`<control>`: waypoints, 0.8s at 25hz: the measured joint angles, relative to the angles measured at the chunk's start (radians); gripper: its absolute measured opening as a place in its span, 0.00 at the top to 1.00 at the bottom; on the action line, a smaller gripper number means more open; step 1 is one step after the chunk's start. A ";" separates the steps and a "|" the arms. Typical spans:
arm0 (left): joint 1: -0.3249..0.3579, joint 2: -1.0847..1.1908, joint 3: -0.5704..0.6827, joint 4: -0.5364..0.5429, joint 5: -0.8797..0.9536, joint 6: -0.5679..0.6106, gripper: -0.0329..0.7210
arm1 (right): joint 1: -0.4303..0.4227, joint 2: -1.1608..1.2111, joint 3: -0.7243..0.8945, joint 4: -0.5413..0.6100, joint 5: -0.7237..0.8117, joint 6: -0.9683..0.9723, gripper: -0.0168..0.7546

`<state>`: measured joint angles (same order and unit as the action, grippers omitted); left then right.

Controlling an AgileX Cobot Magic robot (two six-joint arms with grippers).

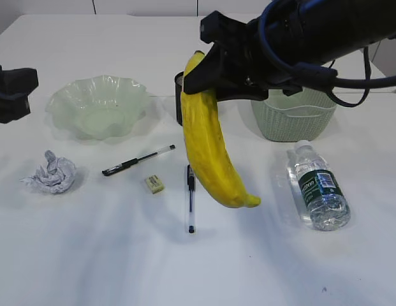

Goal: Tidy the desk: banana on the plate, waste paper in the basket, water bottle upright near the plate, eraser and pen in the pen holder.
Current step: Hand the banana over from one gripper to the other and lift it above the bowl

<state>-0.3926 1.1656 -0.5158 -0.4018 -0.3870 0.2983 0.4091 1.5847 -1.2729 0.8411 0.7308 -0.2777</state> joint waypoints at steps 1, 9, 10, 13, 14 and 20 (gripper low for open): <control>-0.003 0.016 0.010 0.031 -0.070 -0.049 0.47 | 0.000 0.000 0.000 0.000 -0.010 0.000 0.69; -0.022 0.199 0.090 0.606 -0.452 -0.605 0.48 | 0.000 0.000 0.000 0.000 -0.054 -0.007 0.69; -0.022 0.220 0.092 0.705 -0.498 -0.647 0.48 | 0.000 0.000 0.000 0.000 -0.055 -0.014 0.69; -0.025 0.267 0.092 0.896 -0.631 -0.777 0.48 | 0.000 0.000 0.000 0.000 -0.057 -0.025 0.69; -0.027 0.281 0.092 0.933 -0.652 -0.813 0.48 | 0.000 0.000 0.000 0.000 -0.057 -0.030 0.69; -0.027 0.352 0.092 1.088 -0.718 -1.070 0.41 | 0.002 0.002 -0.029 0.004 -0.057 -0.068 0.69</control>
<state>-0.4195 1.5174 -0.4242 0.6859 -1.1046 -0.7721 0.4109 1.5869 -1.3015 0.8446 0.6738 -0.3452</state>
